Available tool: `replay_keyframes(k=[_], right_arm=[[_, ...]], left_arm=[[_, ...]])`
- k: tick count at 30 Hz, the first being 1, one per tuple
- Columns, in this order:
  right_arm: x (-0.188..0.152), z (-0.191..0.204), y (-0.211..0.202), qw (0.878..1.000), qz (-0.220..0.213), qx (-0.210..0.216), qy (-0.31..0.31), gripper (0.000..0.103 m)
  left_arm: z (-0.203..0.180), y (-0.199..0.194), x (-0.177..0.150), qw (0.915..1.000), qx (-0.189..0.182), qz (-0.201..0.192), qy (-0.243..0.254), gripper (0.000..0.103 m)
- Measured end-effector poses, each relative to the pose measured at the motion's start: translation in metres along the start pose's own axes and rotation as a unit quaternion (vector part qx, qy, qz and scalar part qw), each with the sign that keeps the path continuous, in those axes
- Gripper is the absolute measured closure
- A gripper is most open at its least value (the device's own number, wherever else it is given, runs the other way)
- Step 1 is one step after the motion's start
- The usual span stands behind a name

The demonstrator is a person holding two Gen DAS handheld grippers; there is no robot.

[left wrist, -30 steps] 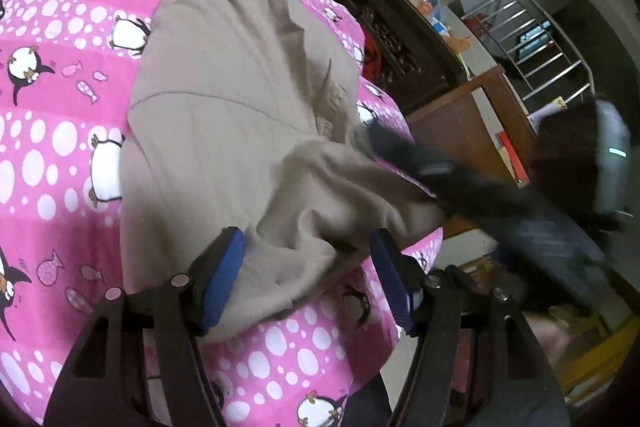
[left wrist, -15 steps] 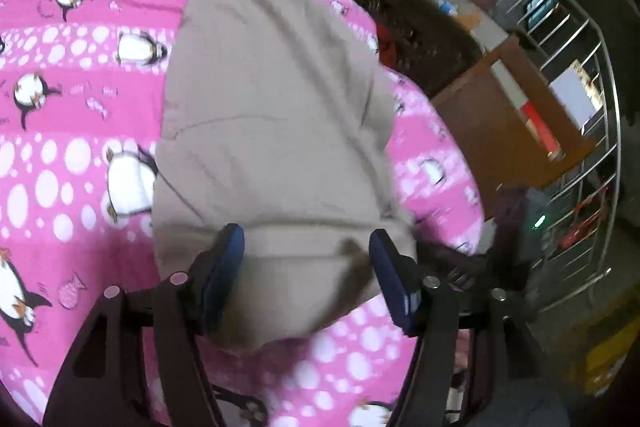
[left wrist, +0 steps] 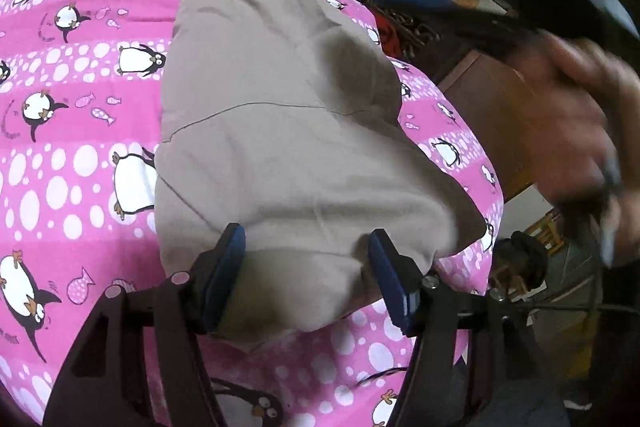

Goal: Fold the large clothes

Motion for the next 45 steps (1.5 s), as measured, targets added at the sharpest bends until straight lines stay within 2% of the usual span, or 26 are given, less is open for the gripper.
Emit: replay_keyframes(k=[4,6,7,9,12,16,17,19,21,23,27,28,33,36,38,40,41,42,44,45], right_arm=[[0.004,-0.023,0.064,0.993,-0.006,-0.116,0.010,0.095],[-0.001,-0.045,0.086,0.991,0.005,-0.134,0.007,0.095],[-0.007,-0.061,0.100,0.992,0.014,-0.128,0.007,0.096],[-0.014,-0.078,0.106,0.995,-0.001,-0.102,0.009,0.096],[-0.010,-0.098,0.112,0.997,0.004,-0.054,0.051,0.095],[-0.007,-0.107,0.116,0.997,0.010,-0.026,0.074,0.095],[-0.008,-0.110,0.115,0.996,0.007,-0.017,0.083,0.095],[-0.010,-0.115,0.113,0.995,0.005,-0.001,0.096,0.094],[-0.011,-0.117,0.113,0.994,0.004,0.010,0.105,0.094],[-0.012,-0.121,0.113,0.993,0.003,0.019,0.113,0.094],[-0.013,-0.122,0.114,0.993,0.005,0.019,0.116,0.094],[-0.012,-0.123,0.115,0.993,0.006,0.018,0.117,0.094],[-0.007,-0.126,0.122,0.991,0.004,0.026,0.133,0.094],[-0.007,-0.128,0.122,0.989,0.003,0.033,0.141,0.094],[-0.009,-0.128,0.119,0.989,0.000,0.037,0.143,0.094],[-0.010,-0.127,0.116,0.989,-0.003,0.039,0.142,0.094],[-0.010,-0.127,0.114,0.989,-0.004,0.042,0.144,0.093],[-0.011,-0.128,0.113,0.988,-0.002,0.045,0.149,0.093],[-0.005,-0.131,0.106,0.985,0.022,0.061,0.162,0.087],[0.002,-0.132,0.094,0.983,0.030,0.070,0.167,0.078]], left_arm=[[0.000,-0.002,-0.001,1.0000,-0.002,-0.005,0.003,0.042],[-0.002,-0.003,-0.002,0.9999,-0.005,-0.006,0.010,0.041],[-0.004,-0.004,-0.002,0.9998,-0.010,-0.007,0.015,0.041],[-0.008,-0.013,0.002,0.9994,-0.024,-0.013,0.023,0.041],[-0.006,-0.029,0.023,0.9988,-0.036,-0.030,0.011,0.041],[0.000,-0.036,0.099,0.9972,-0.006,-0.074,0.003,0.041],[0.001,-0.030,0.118,0.9971,0.004,-0.076,0.004,0.041],[0.008,0.006,0.161,0.9977,0.045,-0.050,0.008,0.041],[0.020,0.047,0.185,0.9973,0.072,-0.015,0.000,0.041],[0.038,0.087,0.199,0.9943,0.105,0.008,-0.016,0.048],[0.052,0.125,0.198,0.9878,0.147,0.044,-0.025,0.048],[0.051,0.129,0.192,0.9870,0.154,0.042,-0.019,0.048],[0.049,0.135,0.183,0.9841,0.176,0.013,0.015,0.046],[0.043,0.134,0.187,0.9817,0.186,0.024,0.031,0.042],[0.032,0.117,0.195,0.9796,0.192,0.043,0.040,0.042],[0.027,0.093,0.199,0.9829,0.178,0.032,0.036,0.034],[0.025,0.076,0.196,0.9852,0.167,0.018,0.034,0.020],[0.025,0.054,0.187,0.9874,0.156,0.000,0.027,0.013],[0.034,0.035,0.170,0.9907,0.136,-0.006,0.004,0.013],[0.042,0.030,0.154,0.9937,0.111,0.002,-0.017,0.013]])
Point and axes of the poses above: each gripper's, at about its wrist camera, not at the fingertips, and y roughly the way its jaws point, z to its left, x to its top, the point moved 1 cm from there along y, roughly the way its jaws point, and after that the axes turned 5 degrees about y, right-handed, at the moved point
